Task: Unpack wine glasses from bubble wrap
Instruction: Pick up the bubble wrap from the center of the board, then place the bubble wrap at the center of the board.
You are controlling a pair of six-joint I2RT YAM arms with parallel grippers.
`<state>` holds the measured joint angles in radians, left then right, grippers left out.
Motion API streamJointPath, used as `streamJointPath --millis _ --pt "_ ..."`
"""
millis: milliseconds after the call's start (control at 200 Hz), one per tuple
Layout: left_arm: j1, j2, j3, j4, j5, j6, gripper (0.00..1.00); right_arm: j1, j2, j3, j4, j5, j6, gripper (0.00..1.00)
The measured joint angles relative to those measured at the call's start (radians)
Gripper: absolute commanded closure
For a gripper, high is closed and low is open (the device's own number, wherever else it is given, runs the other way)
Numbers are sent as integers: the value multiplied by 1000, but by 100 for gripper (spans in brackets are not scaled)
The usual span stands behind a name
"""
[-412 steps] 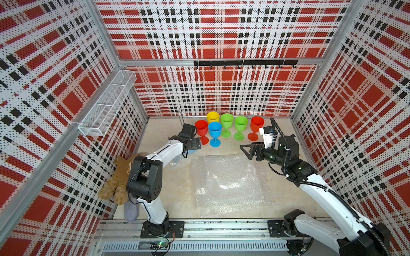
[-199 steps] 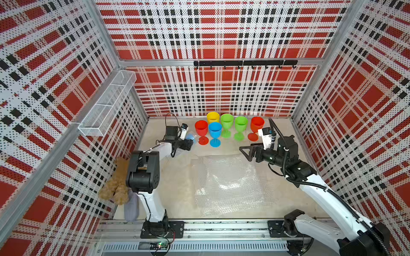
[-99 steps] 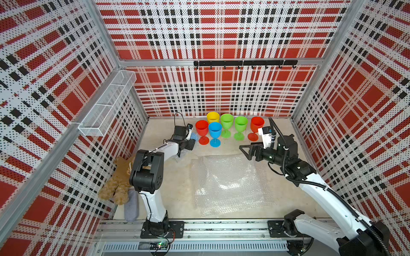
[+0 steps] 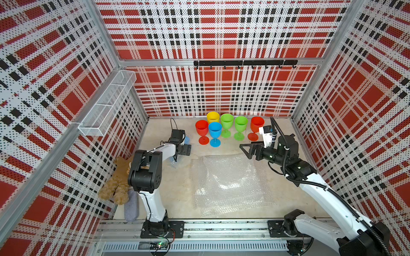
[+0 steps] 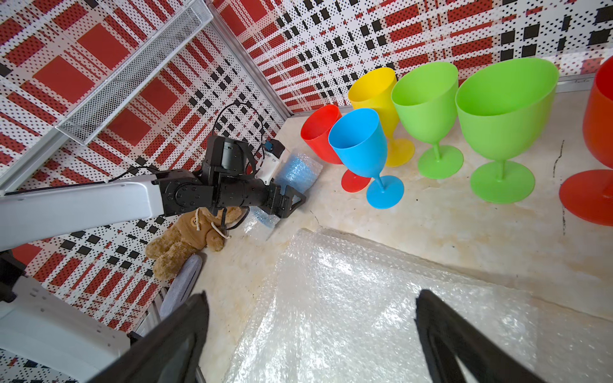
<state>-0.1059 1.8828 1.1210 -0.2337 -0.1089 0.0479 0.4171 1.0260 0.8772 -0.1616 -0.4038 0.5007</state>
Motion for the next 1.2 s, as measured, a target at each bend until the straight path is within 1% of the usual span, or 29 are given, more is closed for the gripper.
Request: streamJointPath --millis 220,346,446,571,651,716,777,867,932,1022,1072,1202 --pt "27 -3 3 -32 7 -55 32 0 -8 0 1 7 14 0" --pt "42 -63 3 -49 21 -119 33 0 -10 2 -5 23 18 0" --pt "50 -177 0 -51 25 -183 34 8 -10 15 -28 51 19 0" --pt "46 -395 -4 -50 22 -267 34 44 -11 37 -53 125 22 0" --pt "27 -536 -12 -46 27 -320 35 67 -11 38 -68 177 58 0" --pt "-10 -647 -32 -37 45 -372 35 80 -11 37 -76 192 74 0" --pt "-65 -736 -63 -27 65 -411 34 90 -17 19 -55 177 71 4" --pt "-186 -850 -127 5 124 -480 32 93 -49 -33 -18 121 67 8" --pt "-273 -907 -189 60 199 -534 32 94 -69 -71 14 65 69 10" --pt "-361 -948 -291 181 311 -605 32 95 -78 -122 78 -14 93 10" --pt "-411 -955 -362 280 369 -652 32 96 -80 -153 114 -53 109 9" --pt "-533 -908 -521 518 486 -764 35 98 -102 -228 195 -145 168 11"
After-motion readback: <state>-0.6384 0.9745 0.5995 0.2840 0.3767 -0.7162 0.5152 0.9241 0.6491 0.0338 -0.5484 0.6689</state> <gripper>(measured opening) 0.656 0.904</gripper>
